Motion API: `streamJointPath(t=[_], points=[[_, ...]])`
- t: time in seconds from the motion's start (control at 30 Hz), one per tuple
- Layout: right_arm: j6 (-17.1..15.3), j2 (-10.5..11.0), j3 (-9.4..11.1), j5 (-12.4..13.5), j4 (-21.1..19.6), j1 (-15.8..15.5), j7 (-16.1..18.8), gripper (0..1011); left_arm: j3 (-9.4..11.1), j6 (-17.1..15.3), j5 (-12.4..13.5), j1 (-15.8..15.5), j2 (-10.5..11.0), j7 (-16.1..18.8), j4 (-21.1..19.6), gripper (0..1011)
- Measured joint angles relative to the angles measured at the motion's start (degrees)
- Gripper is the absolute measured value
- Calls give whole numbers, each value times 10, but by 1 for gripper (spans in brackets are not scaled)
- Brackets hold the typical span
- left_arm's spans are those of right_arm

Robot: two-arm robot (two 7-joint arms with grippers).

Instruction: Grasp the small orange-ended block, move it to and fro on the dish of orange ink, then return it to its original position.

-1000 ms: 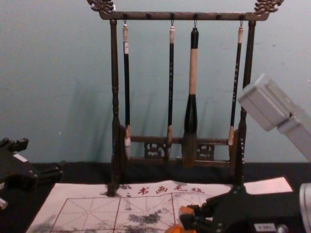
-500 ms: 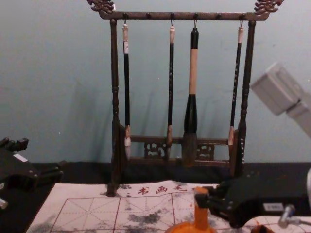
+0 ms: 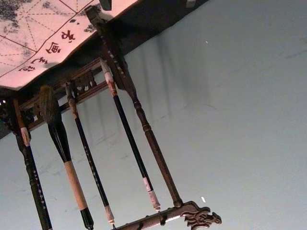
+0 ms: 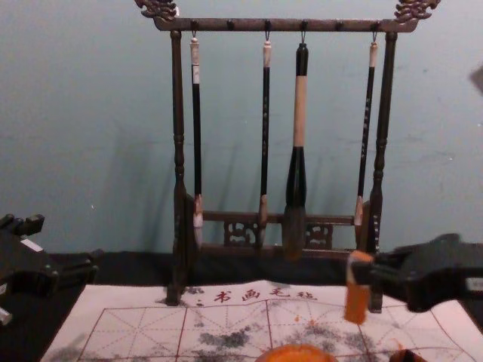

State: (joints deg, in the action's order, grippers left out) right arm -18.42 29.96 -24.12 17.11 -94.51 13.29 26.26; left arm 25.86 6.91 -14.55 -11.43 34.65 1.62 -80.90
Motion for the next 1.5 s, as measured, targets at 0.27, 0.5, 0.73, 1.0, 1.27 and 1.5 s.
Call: streamJointPath(t=[0.27,0.5,0.73,1.0,1.27,1.5], points=[[-5,40,39,28,-46,-45,-9,83,0,0,0,0,0,0,0,1001],[-3,72,61,45,-72,-80,-10,83,0,0,0,0,0,0,0,1001],[-3,90,69,55,-82,-103,-13,83,0,0,0,0,0,0,0,1001],[0,100,66,63,-85,-114,-9,83,0,0,0,0,0,0,0,1001],[3,99,55,63,-75,-107,-8,83,0,0,0,0,0,0,0,1001],[6,90,41,53,-55,-87,-7,82,0,0,0,0,0,0,0,1001]])
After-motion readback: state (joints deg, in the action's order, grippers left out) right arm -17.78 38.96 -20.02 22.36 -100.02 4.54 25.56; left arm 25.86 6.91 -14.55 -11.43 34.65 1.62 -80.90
